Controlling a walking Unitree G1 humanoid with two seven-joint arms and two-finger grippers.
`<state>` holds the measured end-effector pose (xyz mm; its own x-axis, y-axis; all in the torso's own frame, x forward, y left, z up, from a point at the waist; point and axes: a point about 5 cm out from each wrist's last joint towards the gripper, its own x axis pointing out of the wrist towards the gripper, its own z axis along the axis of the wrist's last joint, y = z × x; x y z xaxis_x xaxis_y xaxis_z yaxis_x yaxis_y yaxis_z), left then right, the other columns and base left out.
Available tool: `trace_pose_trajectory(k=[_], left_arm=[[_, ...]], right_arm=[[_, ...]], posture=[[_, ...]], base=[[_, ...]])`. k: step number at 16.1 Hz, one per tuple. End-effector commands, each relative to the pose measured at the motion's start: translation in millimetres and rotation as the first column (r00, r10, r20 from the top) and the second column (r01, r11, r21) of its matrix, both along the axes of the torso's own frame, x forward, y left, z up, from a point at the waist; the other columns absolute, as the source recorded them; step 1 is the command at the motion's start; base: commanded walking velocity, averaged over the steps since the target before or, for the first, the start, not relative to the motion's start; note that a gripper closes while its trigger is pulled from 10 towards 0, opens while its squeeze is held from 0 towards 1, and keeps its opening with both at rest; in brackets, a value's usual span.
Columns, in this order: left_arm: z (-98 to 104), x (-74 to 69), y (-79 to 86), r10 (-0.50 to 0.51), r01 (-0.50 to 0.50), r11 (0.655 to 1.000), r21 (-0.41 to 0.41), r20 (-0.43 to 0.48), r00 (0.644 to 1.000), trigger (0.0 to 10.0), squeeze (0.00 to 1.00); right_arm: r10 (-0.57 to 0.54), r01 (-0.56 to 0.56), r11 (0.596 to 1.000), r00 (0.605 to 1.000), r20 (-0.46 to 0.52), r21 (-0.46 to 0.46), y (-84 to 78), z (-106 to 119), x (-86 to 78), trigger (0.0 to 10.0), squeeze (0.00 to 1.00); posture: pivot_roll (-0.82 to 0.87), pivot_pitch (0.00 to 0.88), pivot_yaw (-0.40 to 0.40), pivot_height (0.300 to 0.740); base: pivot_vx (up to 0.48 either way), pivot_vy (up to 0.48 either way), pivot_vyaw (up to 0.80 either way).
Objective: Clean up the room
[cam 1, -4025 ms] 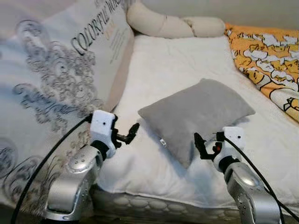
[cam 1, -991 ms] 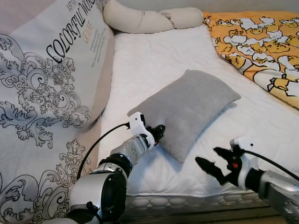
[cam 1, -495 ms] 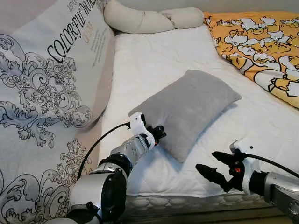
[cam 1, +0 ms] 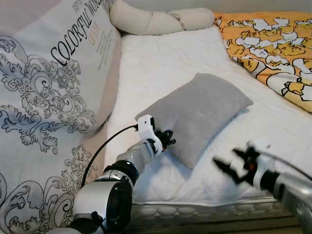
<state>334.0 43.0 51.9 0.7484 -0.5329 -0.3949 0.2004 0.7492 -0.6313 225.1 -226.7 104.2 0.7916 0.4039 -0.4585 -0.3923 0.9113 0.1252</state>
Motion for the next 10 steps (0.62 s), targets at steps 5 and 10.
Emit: trace_pose_trajectory(k=[5,10], left_arm=[[65.4,41.9,20.3,0.012,-0.004,0.999,-0.032,0.259,0.966,0.0,0.0],[79.5,37.3,47.7,-0.087,0.074,0.996,0.047,0.374,0.923,0.0,0.0]], right_arm=[[-0.197,0.197,0.98,0.98,0.016,0.011,-0.8,-18.7,24.4,10.0,0.0],[-0.429,0.43,0.872,0.901,-0.06,0.235,5.6,-32.1,52.5,10.0,0.0]], posture=[[-0.23,0.0,0.107,0.74],[-0.14,0.0,0.094,0.74]], base=[[0.0,0.0,0.0],[0.0,0.0,0.0]])
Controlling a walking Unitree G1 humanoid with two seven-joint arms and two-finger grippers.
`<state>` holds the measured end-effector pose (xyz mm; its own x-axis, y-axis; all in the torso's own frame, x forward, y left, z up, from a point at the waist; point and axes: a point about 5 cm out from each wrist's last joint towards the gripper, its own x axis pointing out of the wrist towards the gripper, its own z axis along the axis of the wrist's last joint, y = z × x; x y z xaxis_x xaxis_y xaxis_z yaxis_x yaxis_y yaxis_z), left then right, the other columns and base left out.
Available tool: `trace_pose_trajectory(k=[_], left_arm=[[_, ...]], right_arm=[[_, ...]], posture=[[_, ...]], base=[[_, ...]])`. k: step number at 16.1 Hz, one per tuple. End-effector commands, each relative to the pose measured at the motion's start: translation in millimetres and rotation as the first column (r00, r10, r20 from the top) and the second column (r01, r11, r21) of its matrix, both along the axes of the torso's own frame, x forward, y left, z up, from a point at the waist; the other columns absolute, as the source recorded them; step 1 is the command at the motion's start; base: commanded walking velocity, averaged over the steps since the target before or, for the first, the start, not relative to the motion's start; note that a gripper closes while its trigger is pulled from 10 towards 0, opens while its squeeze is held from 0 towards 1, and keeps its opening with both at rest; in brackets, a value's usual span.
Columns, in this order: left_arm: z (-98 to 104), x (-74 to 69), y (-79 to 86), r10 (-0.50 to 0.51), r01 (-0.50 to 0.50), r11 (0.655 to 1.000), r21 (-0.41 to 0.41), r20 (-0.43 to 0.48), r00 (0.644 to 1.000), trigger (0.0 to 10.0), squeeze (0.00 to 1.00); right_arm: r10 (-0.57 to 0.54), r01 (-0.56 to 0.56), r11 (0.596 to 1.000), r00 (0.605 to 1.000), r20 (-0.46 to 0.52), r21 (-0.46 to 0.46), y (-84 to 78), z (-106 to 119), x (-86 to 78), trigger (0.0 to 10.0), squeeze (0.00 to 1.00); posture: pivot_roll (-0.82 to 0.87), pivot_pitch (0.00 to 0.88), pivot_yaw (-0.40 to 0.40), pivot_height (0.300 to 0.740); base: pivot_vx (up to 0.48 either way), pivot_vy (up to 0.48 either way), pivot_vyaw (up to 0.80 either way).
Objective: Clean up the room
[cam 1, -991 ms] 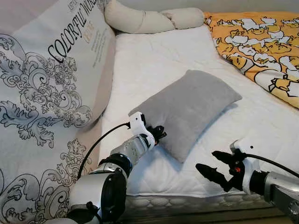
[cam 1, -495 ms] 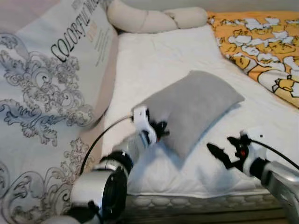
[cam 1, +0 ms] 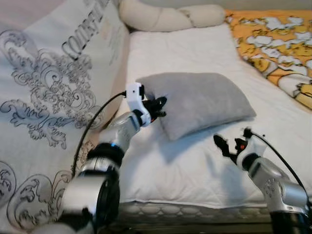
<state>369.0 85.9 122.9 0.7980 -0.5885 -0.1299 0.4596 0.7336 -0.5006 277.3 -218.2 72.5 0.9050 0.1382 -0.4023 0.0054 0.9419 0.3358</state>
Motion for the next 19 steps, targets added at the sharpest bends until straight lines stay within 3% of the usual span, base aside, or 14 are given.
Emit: trace_pose_trajectory(k=[1,2,3,4,5,7,10,11,12,13,16,17,18,19], left_arm=[[6.5,-3.0,5.8,-0.023,0.022,0.999,0.034,0.041,0.999,0.0,0.0],[3.8,-13.0,6.0,-0.064,0.06,0.996,0.065,0.062,0.996,0.0,0.0],[2.9,-20.4,6.0,-0.081,0.077,0.995,0.063,0.059,0.995,0.0,0.0],[4.4,-24.5,6.0,-0.095,0.091,0.994,0.061,0.063,0.993,0.0,0.0],[9.9,-38.8,5.4,-0.17,0.167,0.984,0.057,0.068,0.983,0.0,0.0],[15.5,-49.2,4.1,-0.229,0.225,0.973,0.053,0.08,0.97,0.0,0.0],[20.3,-68.8,-0.6,-0.352,0.346,0.935,0.075,0.093,0.931,0.0,0.0],[20.5,-77.1,-0.3,-0.379,0.373,0.924,0.084,0.079,0.922,0.0,0.0],[19.8,-78.8,0.4,-0.38,0.373,0.923,0.096,0.073,0.922,0.0,0.0],[16.4,-80.3,3.8,-0.368,0.357,0.923,0.141,0.059,0.928,0.0,0.0],[13.5,-80.1,8.5,-0.35,0.336,0.922,0.192,0.044,0.936,0.0,0.0],[11.2,-79.5,10.8,-0.341,0.325,0.919,0.223,0.036,0.939,0.0,0.0],[10.3,-79.2,11.5,-0.338,0.321,0.918,0.233,0.033,0.941,0.0,0.0],[8.9,-78.8,12.5,-0.337,0.319,0.914,0.251,0.029,0.941,0.0,0.0]], right_arm=[[-0.069,0.069,0.994,0.998,-0.002,0.089,-3.0,-2.2,2.7,10.0,0.0],[-0.122,0.12,0.969,0.993,-0.007,0.214,-2.5,-5.1,5.7,10.0,0.09],[-0.156,0.153,0.941,0.988,-0.012,0.301,-3.2,-8.0,7.5,10.0,1.0],[-0.175,0.171,0.924,0.984,-0.019,0.343,-4.0,-10.1,8.5,10.0,1.0],[-0.248,0.25,0.842,0.966,-0.068,0.478,-6.1,-21.6,14.7,10.0,1.0],[-0.262,0.282,0.8,0.958,-0.114,0.529,-2.4,-31.6,19.0,10.0,1.0],[-0.234,0.264,0.696,0.963,-0.136,0.667,13.3,-35.5,25.8,10.0,1.0],[-0.219,0.237,0.64,0.968,-0.122,0.731,19.1,-32.9,31.3,10.0,1.0],[-0.213,0.223,0.616,0.97,-0.113,0.755,20.8,-31.0,33.6,10.0,0.38],[-0.197,0.197,0.58,0.975,-0.099,0.79,23.3,-28.3,38.0,10.0,0.0],[-0.173,0.185,0.613,0.98,-0.099,0.768,24.8,-30.1,38.9,10.0,0.0],[-0.166,0.192,0.642,0.98,-0.11,0.743,24.1,-33.4,37.8,5.4,0.0],[-0.164,0.194,0.649,0.98,-0.114,0.735,23.6,-34.4,37.5,5.4,0.0],[-0.158,0.187,0.651,0.981,-0.11,0.736,20.7,-34.9,35.9,2.5,0.0]], posture=[[-0.12,0.0,0.088,0.74],[-0.11,0.0,0.079,0.74],[-0.1,0.0,0.072,0.74],[-0.09,0.0,0.066,0.74],[-0.06,0.0,0.057,0.74],[-0.04,0.0,0.05,0.74],[-0.01,0.0,0.032,0.74],[0.0,0.0,0.028,0.74],[0.01,0.0,0.021,0.74],[0.02,0.0,0.016,0.74],[0.02,0.0,0.013,0.74],[0.02,0.0,0.011,0.74],[0.02,0.0,0.011,0.74],[0.02,0.0,0.009,0.74]], base=[[0.0,0.0,0.0],[0.0,0.0,0.0],[0.0,0.0,0.0],[0.0,0.0,0.0],[0.0,0.0,0.0],[0.0,0.0,0.0],[0.0,0.0,0.0],[0.0,0.0,0.0],[0.0,0.0,0.0],[0.0,0.0,0.0],[0.0,0.0,0.0],[0.0,0.0,0.0],[0.0,0.0,0.0],[0.0,0.0,0.0]])
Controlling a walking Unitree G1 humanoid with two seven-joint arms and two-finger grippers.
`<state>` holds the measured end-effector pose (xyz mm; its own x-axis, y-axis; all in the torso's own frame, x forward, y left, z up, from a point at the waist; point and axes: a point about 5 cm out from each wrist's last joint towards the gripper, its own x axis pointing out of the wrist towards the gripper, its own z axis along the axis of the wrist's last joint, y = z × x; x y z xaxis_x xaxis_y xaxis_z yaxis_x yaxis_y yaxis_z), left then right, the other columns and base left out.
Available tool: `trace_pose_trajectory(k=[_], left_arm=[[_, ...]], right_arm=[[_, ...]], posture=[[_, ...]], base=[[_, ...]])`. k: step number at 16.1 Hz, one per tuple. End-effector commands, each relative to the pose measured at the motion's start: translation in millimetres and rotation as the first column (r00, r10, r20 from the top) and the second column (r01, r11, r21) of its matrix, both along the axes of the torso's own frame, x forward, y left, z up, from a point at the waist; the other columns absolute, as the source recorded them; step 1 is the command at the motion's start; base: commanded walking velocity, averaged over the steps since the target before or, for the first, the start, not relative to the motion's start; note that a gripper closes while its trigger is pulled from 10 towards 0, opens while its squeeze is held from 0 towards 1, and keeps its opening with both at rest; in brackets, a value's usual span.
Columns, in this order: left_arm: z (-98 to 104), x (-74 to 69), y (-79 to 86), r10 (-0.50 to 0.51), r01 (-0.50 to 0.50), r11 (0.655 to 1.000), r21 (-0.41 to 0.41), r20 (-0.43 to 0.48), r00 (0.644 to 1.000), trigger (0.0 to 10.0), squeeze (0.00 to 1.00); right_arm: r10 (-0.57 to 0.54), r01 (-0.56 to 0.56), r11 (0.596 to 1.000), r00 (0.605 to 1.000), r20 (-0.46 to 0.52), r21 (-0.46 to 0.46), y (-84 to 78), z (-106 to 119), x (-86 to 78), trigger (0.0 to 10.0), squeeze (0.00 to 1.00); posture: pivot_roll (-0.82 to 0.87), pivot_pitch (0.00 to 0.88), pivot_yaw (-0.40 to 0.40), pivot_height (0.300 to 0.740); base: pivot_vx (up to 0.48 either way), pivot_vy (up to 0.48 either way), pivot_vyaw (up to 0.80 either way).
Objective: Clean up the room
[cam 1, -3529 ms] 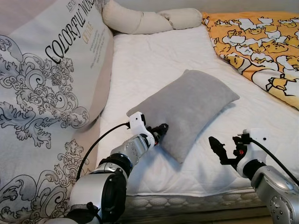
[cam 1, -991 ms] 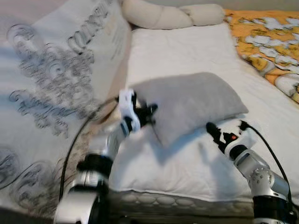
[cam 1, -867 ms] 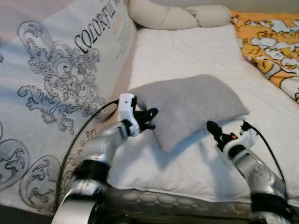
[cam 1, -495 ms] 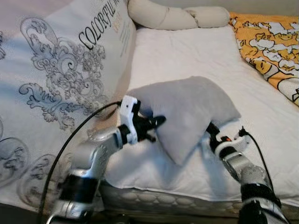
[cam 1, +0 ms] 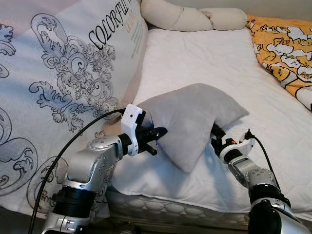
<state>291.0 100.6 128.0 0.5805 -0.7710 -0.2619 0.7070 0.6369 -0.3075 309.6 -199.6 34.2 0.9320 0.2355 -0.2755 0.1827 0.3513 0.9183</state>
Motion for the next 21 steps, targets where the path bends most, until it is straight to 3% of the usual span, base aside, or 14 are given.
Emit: trace_pose_trajectory(k=[1,4,9,14,16,19,21], left_arm=[[2.7,-0.6,-1.5,-0.01,0.01,1.0,0.01,0.024,1.0,0.0,0.0],[0.5,-1.6,-2.1,-0.036,0.035,0.999,0.029,0.021,0.999,0.0,0.0],[0.8,-2.6,-3.1,-0.049,0.048,0.998,0.038,0.03,0.998,0.0,0.0],[10.5,-8.3,-7.1,-0.102,0.101,0.995,0.011,0.105,0.989,0.0,0.0],[16.4,-14.5,-9.2,-0.149,0.15,0.989,0.002,0.143,0.978,0.0,0.0],[31.3,-27.3,-10.8,-0.224,0.23,0.973,-0.008,0.21,0.952,0.0,0.0],[33.7,-34.5,-6.1,-0.247,0.244,0.969,0.043,0.216,0.945,0.0,0.0]], right_arm=[[0.025,-0.025,1.0,0.999,0.022,0.0,-2.0,3.7,1.5,0.0,0.0],[0.127,-0.127,0.989,0.992,0.002,-0.077,-1.7,-1.3,-4.3,0.0,0.0],[0.183,-0.187,0.973,0.982,-0.041,-0.135,5.7,-8.5,-6.5,0.0,0.0],[0.215,-0.236,0.95,0.969,-0.121,-0.202,19.0,-20.5,-10.3,0.0,0.0],[0.253,-0.282,0.93,0.957,-0.145,-0.237,31.0,-23.4,-9.1,0.0,0.0],[0.317,-0.356,0.882,0.933,-0.169,-0.308,63.7,-20.3,1.1,0.0,0.0],[0.34,-0.381,0.853,0.924,-0.173,-0.358,90.8,-11.2,11.8,0.0,0.0]], posture=[[0.02,0.0,0.01,0.74],[0.02,0.0,0.013,0.74],[0.02,0.0,0.012,0.74],[0.03,0.0,0.007,0.74],[0.05,0.0,-0.001,0.74],[0.08,0.0,-0.015,0.74],[0.12,0.0,-0.035,0.74]], base=[[0.0,0.0,0.0],[0.0,0.0,0.0],[0.0,0.0,0.0],[0.0,0.0,0.0],[0.0,0.0,0.0],[0.0,0.0,0.0],[0.0,0.0,0.0]])
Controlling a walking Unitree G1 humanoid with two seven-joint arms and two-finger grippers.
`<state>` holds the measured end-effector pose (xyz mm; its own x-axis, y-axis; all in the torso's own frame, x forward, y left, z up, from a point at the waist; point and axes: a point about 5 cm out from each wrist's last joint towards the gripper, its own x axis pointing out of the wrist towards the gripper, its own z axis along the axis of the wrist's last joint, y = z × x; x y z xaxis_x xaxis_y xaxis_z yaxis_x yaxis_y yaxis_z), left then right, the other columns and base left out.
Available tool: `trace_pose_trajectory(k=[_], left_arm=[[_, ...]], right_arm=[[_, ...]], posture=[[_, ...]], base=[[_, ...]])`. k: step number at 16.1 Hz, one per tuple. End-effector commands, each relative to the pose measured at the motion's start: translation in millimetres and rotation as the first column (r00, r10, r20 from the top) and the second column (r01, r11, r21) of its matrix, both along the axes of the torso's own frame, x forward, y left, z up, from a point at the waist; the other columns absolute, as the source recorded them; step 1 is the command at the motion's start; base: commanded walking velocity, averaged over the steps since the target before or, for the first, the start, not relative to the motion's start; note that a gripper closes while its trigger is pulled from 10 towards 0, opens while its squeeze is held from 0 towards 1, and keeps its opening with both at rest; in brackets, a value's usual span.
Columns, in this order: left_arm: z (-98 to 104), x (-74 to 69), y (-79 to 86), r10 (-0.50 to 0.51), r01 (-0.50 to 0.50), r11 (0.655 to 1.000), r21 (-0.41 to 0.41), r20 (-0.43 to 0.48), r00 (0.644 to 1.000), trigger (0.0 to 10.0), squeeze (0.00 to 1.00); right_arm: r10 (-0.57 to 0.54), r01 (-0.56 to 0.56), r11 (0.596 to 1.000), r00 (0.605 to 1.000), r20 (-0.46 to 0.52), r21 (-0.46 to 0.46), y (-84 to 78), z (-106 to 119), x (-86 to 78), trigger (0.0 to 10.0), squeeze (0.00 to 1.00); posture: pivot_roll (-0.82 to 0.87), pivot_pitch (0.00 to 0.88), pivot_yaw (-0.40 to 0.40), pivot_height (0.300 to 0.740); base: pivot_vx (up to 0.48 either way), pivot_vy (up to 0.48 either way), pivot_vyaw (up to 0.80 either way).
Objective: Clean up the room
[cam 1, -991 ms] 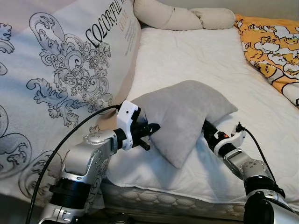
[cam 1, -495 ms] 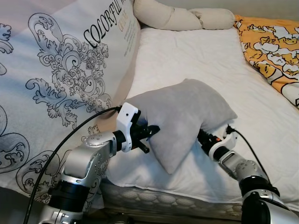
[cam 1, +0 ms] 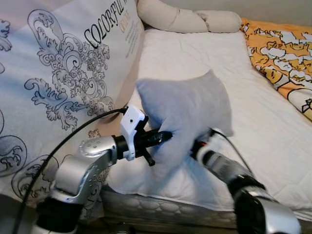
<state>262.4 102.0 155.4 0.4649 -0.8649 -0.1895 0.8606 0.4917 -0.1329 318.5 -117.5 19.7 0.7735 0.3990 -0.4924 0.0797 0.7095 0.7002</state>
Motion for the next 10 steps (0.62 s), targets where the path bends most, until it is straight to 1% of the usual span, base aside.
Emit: trace_pose_trajectory(k=[1,3,4,6,7,8,9,10], left_arm=[[6.5,-6.7,-5.5,-0.047,0.048,0.999,-0.009,0.025,0.999,0.0,0.0],[6.6,-7.8,1.2,-0.003,0.003,1.0,0.002,0.019,1.0,0.0,0.0],[4.9,-10.0,13.7,0.074,-0.074,0.997,0.033,0.021,0.997,0.0,0.0],[1.8,-11.8,25.5,0.163,-0.163,0.985,0.055,0.012,0.987,0.0,0.0],[0.0,-12.8,30.3,0.196,-0.197,0.978,0.066,0.018,0.98,0.0,0.0],[-4.1,-14.8,40.3,0.267,-0.269,0.959,0.093,0.035,0.963,0.0,0.0],[-7.3,-15.9,47.2,0.319,-0.322,0.94,0.111,0.046,0.947,0.0,0.0],[-8.8,-16.5,52.9,0.359,-0.365,0.923,0.125,0.064,0.931,0.0,0.0]], right_arm=[[0.037,-0.036,0.999,0.999,0.015,-0.031,15.4,7.2,6.2,0.0,0.0],[0.072,-0.069,0.996,0.996,0.054,-0.05,29.5,18.4,14.3,0.0,0.0],[0.142,-0.132,0.987,0.983,0.12,-0.091,49.4,36.0,24.6,0.0,0.0],[0.216,-0.192,0.97,0.961,0.171,-0.146,64.7,49.1,30.6,0.0,0.0],[0.249,-0.218,0.961,0.95,0.188,-0.171,69.0,52.3,31.5,0.0,0.0],[0.313,-0.265,0.938,0.925,0.215,-0.224,75.4,56.6,32.4,0.0,0.0],[0.355,-0.295,0.919,0.907,0.228,-0.26,78.5,58.3,32.4,0.0,0.0],[0.372,-0.306,0.911,0.899,0.23,-0.278,79.0,57.9,31.9,0.0,0.0]], posture=[[0.12,0.0,-0.035,0.74],[0.15,0.0,-0.054,0.74],[0.19,0.0,-0.077,0.74],[0.2,0.0,-0.085,0.74],[0.22,0.0,-0.097,0.74],[0.23,0.0,-0.105,0.74],[0.23,0.0,-0.105,0.74],[0.24,0.0,-0.115,0.74]], base=[[0.0,0.0,0.0],[0.0,0.0,0.0],[0.0,0.0,0.0],[0.0,0.0,0.0],[0.0,0.0,0.0],[0.0,0.0,0.0],[0.0,0.0,0.0],[0.0,0.0,0.0]])
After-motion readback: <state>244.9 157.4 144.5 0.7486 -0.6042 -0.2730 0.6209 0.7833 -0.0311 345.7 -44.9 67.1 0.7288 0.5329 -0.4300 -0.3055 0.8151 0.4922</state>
